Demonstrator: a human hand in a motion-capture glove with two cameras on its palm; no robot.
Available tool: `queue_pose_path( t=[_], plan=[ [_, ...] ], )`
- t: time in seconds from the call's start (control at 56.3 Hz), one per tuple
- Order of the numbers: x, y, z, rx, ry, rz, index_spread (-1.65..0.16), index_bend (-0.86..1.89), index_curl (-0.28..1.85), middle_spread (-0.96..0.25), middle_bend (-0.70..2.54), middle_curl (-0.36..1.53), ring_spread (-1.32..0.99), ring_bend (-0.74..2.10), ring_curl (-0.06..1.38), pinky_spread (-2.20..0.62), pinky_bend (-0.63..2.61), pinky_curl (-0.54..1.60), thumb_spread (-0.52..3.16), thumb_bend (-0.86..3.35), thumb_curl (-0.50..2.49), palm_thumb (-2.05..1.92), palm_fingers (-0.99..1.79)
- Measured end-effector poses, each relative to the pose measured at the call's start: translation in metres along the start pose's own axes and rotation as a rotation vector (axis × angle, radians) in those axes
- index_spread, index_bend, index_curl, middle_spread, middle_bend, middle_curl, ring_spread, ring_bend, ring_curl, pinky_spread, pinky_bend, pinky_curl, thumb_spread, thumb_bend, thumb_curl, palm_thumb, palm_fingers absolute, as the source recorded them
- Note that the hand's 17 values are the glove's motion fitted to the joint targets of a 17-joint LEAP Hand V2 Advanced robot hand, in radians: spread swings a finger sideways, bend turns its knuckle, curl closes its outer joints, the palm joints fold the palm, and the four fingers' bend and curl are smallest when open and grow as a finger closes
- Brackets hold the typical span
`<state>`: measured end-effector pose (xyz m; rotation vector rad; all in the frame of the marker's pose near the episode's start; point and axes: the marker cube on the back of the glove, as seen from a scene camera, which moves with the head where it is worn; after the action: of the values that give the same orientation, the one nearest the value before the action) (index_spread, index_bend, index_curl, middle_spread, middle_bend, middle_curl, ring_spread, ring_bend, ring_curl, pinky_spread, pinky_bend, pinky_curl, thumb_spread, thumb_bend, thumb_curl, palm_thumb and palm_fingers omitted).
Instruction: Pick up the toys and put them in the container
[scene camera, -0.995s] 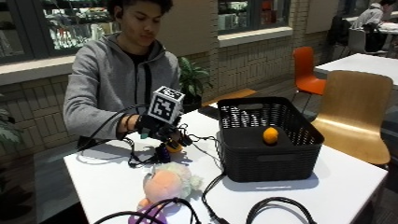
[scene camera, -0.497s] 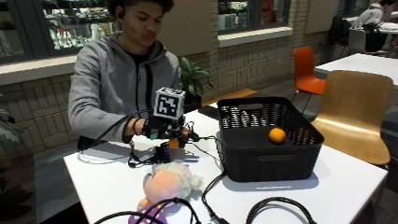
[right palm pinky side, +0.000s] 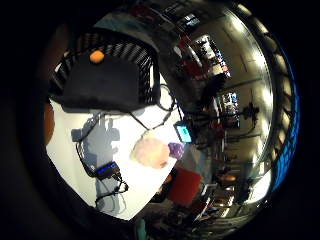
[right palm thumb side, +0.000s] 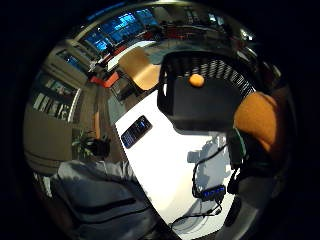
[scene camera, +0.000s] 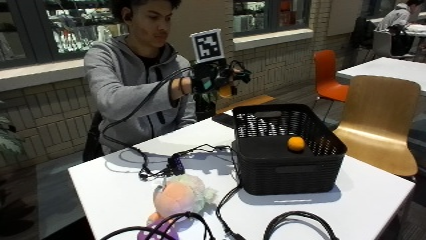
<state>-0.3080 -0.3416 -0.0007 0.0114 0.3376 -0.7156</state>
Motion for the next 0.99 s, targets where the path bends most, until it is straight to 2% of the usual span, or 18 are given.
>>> queue_pose_path(
  t=[0.107,0.195,0.267,0.32,0.373,0.462,0.515,0.622,0.8,0.888,0.995],
  plan=[
    [-0.009,-0.038,0.006,-0.029,0.098,-0.061,-0.11,1.31,0.64,-0.07,0.40,0.40,-0.15,0.17,0.10,-0.03,0.23,0.33,1.60,0.30,0.34,0.52,0.07],
    [-0.032,-0.071,0.010,-0.059,-0.006,0.123,-0.11,1.31,0.63,-0.08,0.41,0.41,-0.16,0.17,0.11,-0.03,0.23,0.33,1.60,0.31,0.34,0.52,0.07],
    [-0.026,-0.072,0.016,-0.078,0.033,-0.106,-0.11,1.30,0.63,-0.09,0.42,0.42,-0.16,0.17,0.11,-0.03,0.22,0.34,1.60,0.32,0.34,0.51,0.07],
    [-0.028,-0.074,0.018,-0.090,0.054,-0.145,-0.11,1.27,0.62,-0.09,0.43,0.43,-0.16,0.18,0.12,-0.03,0.22,0.34,1.59,0.31,0.33,0.48,0.07],
    [-0.030,-0.075,0.020,-0.120,0.105,-0.110,-0.12,1.19,0.60,-0.09,0.43,0.44,-0.17,0.19,0.13,-0.03,0.25,0.35,1.58,0.29,0.33,0.44,0.05],
    [-0.029,-0.067,0.020,-0.166,0.079,-0.100,-0.12,0.73,0.50,-0.05,0.36,0.42,-0.15,0.25,0.17,-0.03,0.42,0.39,1.54,0.21,0.30,0.31,-0.15],
    [-0.019,-0.060,0.021,-0.166,0.084,-0.048,-0.12,0.51,0.44,-0.03,0.34,0.41,-0.14,0.24,0.18,-0.03,0.47,0.40,1.51,0.16,0.29,0.25,-0.18],
    [0.020,-0.035,0.017,-0.147,0.076,0.055,-0.14,0.34,0.38,-0.01,0.26,0.40,-0.13,0.19,0.19,-0.03,0.47,0.41,1.47,0.11,0.28,0.18,-0.13],
    [0.114,0.029,0.018,-0.189,0.158,0.236,-0.17,0.28,0.37,0.00,0.21,0.39,-0.13,0.21,0.20,-0.03,0.47,0.40,1.45,0.08,0.28,0.17,0.01],
    [0.153,0.068,0.028,-0.270,0.070,0.417,-0.19,0.28,0.38,0.00,0.18,0.39,-0.13,0.20,0.21,-0.03,0.48,0.40,1.45,0.07,0.29,0.17,0.04],
    [0.197,0.107,0.059,-0.371,-0.021,0.563,-0.19,0.30,0.40,0.00,0.18,0.38,-0.14,0.20,0.21,-0.03,0.49,0.40,1.45,0.07,0.30,0.19,0.07]
  ],
)
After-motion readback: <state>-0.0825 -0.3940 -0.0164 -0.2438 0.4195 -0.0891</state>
